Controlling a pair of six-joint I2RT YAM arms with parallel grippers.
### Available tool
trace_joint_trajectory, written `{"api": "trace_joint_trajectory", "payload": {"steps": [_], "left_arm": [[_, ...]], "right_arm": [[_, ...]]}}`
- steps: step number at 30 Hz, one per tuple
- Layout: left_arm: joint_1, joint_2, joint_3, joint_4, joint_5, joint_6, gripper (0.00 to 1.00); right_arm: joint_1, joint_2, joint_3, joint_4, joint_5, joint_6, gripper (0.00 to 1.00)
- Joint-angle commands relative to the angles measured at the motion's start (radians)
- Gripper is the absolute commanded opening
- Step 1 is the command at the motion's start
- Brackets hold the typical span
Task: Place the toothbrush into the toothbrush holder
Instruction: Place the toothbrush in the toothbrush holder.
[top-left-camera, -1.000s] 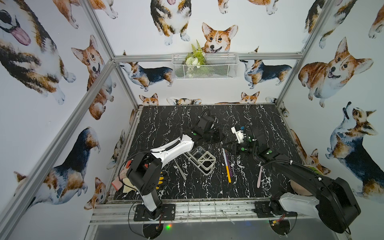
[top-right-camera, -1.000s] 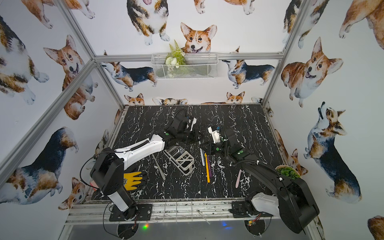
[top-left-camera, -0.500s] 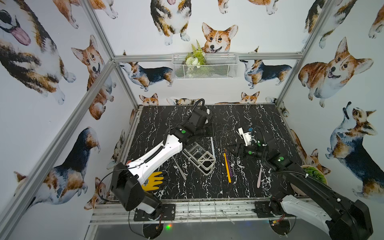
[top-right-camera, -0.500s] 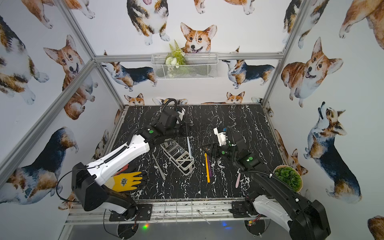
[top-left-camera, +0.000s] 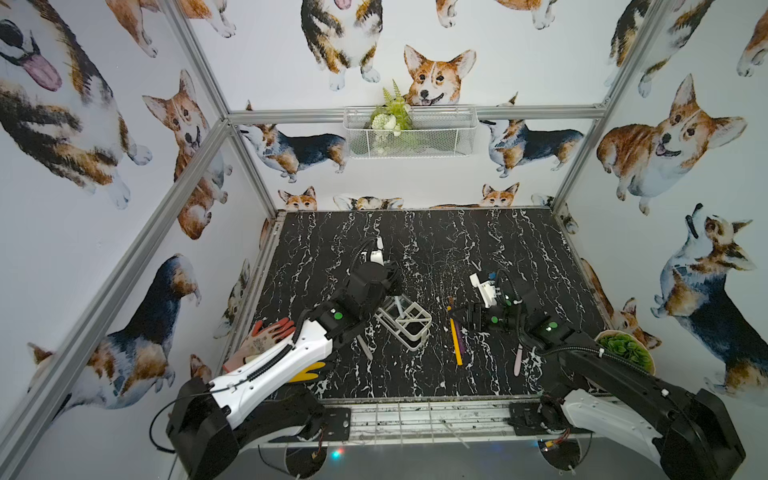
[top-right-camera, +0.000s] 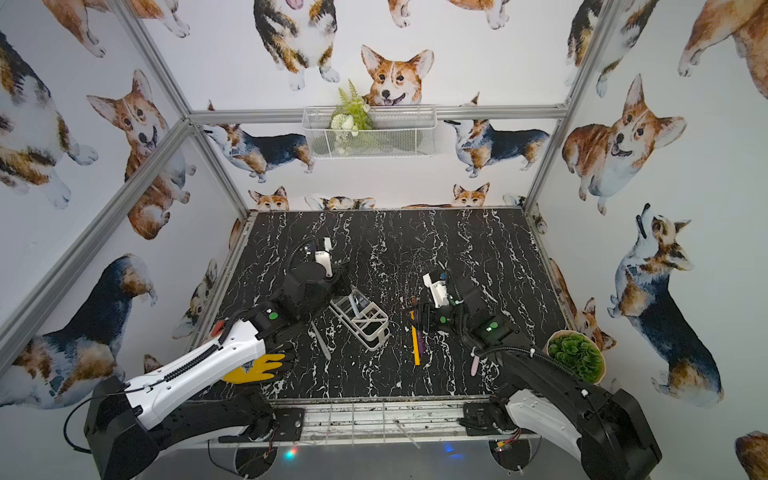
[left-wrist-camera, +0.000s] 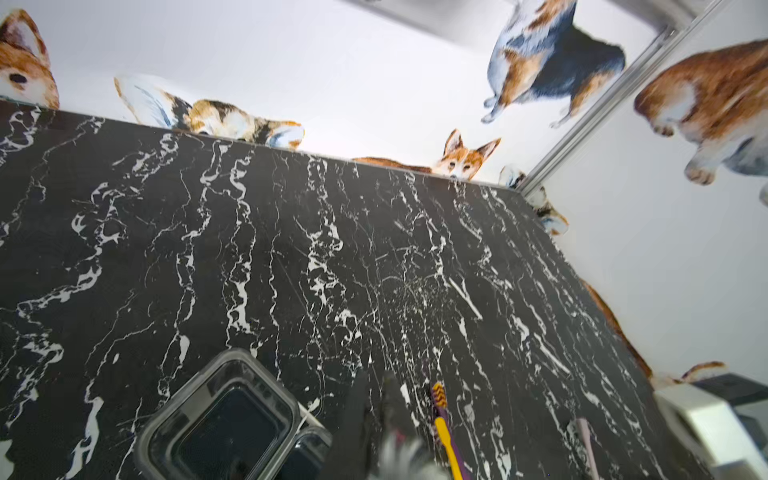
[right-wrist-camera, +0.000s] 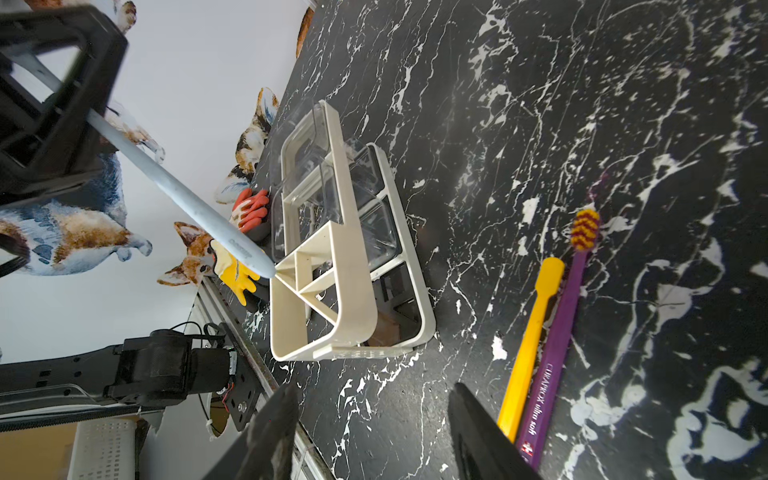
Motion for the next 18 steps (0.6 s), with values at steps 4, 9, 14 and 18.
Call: {"api": "trace_joint_trajectory", "payload": {"steps": [4,9,14,18], "left_arm": [[-0.049,-0.010,-0.057,0.166,-0.113,0.024,0.00],[-0.087,0.019,-0.113,0.262,-0.171,0.048,0.00],[-0.140,0.061,-0.136,0.311,-0.229,0.093,0.00],[-0.203,0.101,-0.192,0.406,-0.291,0.127,0.00]], "right_arm": [[0.063,0.072,-0.029,0.096,0.051,0.023,0.60],[0.074,0.102,-0.044,0.153,0.052,0.041,0.60],[0.079,0.099,-0.055,0.160,0.069,0.039,0.60],[0.084,0.104,-0.070,0.186,0.079,0.048,0.60]]}}
